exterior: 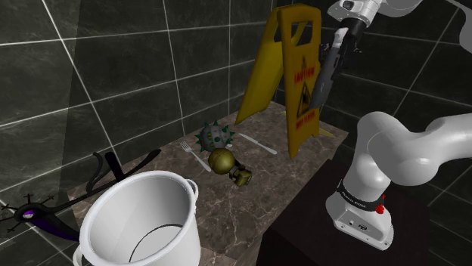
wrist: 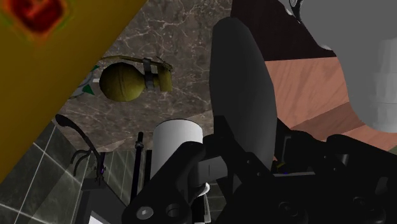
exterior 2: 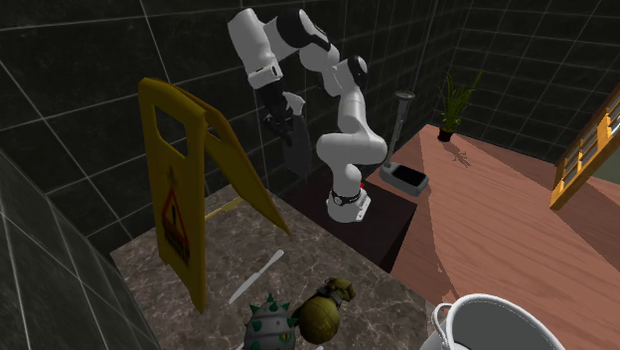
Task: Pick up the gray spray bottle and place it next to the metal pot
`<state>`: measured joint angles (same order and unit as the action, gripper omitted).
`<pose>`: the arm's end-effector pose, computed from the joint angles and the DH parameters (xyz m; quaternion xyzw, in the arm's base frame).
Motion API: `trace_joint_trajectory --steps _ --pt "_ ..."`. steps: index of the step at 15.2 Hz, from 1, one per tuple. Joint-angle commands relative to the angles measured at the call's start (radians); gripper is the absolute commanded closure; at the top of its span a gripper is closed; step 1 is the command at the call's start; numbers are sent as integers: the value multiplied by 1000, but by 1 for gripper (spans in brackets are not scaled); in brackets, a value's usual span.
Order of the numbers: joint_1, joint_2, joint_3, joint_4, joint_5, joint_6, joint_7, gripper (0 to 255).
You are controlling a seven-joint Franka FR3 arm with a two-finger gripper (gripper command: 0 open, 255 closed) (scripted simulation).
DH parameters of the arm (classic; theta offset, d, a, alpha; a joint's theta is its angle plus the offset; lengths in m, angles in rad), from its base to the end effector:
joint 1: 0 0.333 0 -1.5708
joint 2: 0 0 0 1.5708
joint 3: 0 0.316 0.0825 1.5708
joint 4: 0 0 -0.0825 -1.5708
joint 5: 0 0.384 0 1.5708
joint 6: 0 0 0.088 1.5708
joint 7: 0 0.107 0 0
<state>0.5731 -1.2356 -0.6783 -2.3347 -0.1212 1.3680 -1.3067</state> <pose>0.2324 -0.1471 0.5958 -0.6961 -0.6662 -0.1929 0.1854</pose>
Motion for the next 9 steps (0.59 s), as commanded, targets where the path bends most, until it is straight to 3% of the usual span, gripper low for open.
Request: trace_joint_trajectory --steps 1,2,9 --pt "8 12 11 32 12 -19 7 255" --pt "12 17 15 45 16 -25 10 255" --pt "81 107 106 -32 111 157 107 255"
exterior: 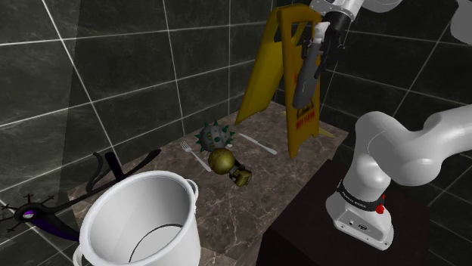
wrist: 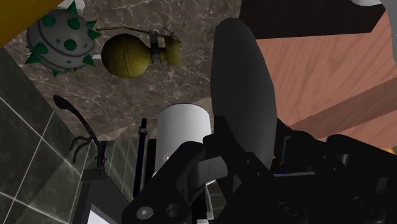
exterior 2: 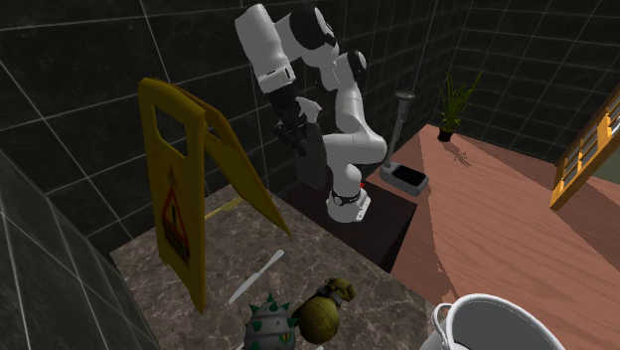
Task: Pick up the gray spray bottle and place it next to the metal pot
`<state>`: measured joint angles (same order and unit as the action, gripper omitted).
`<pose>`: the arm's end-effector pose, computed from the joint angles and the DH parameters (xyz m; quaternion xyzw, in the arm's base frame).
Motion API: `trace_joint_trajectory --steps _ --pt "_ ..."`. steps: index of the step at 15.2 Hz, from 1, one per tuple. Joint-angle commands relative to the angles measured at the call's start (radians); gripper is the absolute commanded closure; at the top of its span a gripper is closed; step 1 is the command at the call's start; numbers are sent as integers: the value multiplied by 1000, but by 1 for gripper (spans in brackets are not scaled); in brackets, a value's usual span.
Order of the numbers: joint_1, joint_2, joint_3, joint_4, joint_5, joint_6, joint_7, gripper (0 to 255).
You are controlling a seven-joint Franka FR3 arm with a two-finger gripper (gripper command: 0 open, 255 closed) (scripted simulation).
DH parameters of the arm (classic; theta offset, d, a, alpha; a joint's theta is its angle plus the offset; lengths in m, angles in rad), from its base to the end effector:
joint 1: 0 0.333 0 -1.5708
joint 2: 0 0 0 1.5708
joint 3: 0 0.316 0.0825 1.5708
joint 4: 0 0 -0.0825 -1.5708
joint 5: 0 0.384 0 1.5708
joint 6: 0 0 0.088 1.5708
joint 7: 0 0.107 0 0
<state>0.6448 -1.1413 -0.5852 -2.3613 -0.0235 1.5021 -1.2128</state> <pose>0.2628 -0.0731 0.6108 -0.6959 -0.6667 -0.1922 0.1853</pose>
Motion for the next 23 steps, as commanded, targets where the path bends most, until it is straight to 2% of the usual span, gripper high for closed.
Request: trace_joint_trajectory --steps 1,12,23 --pt "22 30 25 -12 26 49 26 255" --pt "182 285 128 12 155 321 137 255" --pt "342 631 165 197 280 506 195 255"
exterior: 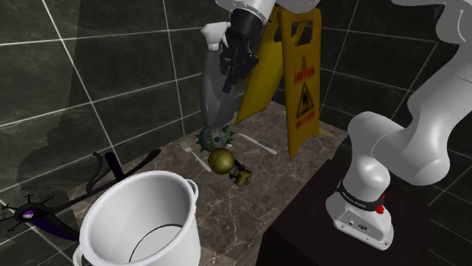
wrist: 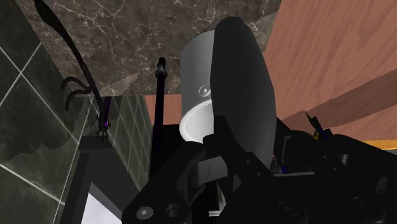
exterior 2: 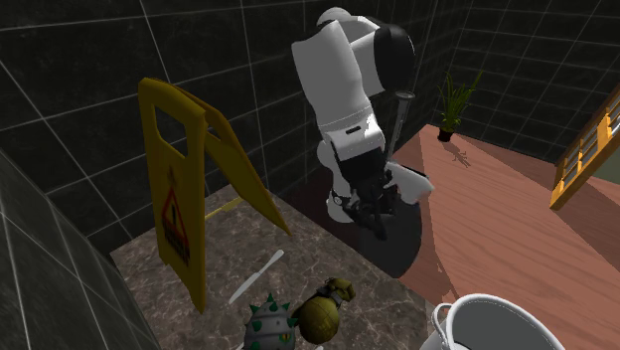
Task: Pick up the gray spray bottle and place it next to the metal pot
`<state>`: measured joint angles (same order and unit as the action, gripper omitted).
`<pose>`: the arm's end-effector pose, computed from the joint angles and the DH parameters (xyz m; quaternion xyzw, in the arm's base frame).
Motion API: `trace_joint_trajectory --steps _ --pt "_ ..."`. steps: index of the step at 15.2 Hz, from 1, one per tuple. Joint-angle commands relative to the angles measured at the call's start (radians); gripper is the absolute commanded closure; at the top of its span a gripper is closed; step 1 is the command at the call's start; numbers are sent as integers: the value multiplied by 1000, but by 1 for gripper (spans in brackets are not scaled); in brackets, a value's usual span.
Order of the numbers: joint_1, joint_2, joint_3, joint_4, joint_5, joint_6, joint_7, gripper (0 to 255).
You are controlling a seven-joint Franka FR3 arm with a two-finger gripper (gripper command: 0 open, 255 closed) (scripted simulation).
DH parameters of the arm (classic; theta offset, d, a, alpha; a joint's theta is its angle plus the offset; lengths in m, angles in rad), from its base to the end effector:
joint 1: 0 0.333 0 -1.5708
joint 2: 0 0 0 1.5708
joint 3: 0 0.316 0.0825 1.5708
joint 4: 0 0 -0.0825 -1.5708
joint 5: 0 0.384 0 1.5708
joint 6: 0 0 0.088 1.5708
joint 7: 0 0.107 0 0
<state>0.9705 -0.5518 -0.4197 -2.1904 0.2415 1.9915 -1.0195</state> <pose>0.3750 0.2044 0.6134 -0.6960 -0.6664 -0.1926 0.1855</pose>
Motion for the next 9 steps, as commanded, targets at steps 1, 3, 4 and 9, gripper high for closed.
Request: trace_joint_trajectory --steps 1,3,4,9 --pt "29 76 -1 51 27 27 5 255" --pt "54 146 -2 105 52 43 9 255" --pt "66 181 -3 133 65 50 11 255" --pt "112 366 -11 297 137 62 17 255"
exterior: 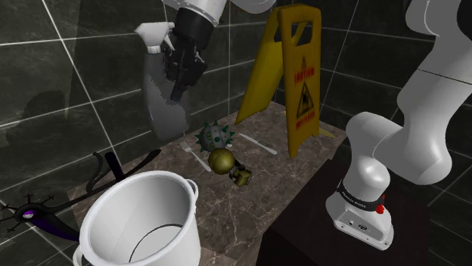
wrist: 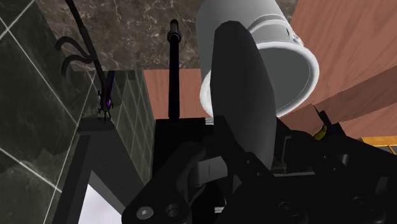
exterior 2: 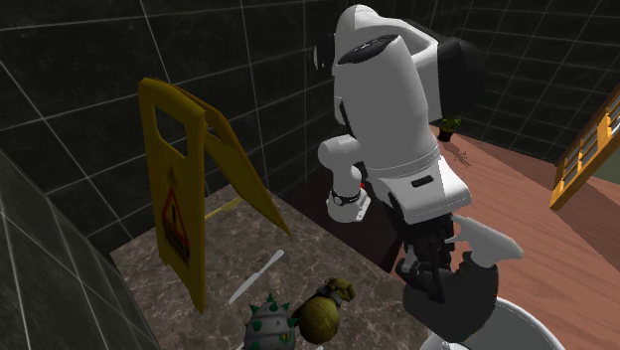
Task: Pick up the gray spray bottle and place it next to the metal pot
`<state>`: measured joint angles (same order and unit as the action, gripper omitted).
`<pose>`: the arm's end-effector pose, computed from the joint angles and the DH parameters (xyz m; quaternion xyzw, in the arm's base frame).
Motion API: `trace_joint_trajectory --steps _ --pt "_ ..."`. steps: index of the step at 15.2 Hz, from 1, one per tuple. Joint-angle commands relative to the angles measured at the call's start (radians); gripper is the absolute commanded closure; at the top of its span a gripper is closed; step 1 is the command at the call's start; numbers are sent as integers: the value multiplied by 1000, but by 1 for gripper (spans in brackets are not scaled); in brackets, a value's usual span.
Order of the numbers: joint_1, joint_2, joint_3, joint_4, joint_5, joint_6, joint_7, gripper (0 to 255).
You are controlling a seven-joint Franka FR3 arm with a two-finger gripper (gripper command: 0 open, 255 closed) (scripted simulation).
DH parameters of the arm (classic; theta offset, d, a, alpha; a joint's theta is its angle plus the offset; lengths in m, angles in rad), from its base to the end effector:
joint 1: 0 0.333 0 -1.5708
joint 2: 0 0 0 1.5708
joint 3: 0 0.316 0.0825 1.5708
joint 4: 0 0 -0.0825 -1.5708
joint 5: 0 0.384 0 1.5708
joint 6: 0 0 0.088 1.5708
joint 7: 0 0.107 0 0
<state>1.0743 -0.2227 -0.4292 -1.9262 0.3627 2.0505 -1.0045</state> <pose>0.4224 0.3159 0.6135 -0.6960 -0.6664 -0.1927 0.1852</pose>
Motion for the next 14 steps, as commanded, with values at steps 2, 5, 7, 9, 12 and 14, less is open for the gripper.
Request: trace_joint_trajectory --steps 2,5,7,9,12,14 --pt "17 92 -3 87 38 0 3 255" --pt "17 90 -2 46 45 36 -13 255" --pt "18 90 -2 20 50 60 -24 255" --pt "19 91 -2 -5 57 84 -36 255" --pt "20 94 -2 -41 69 119 -54 255" --pt "21 97 -3 -63 77 142 -68 255"
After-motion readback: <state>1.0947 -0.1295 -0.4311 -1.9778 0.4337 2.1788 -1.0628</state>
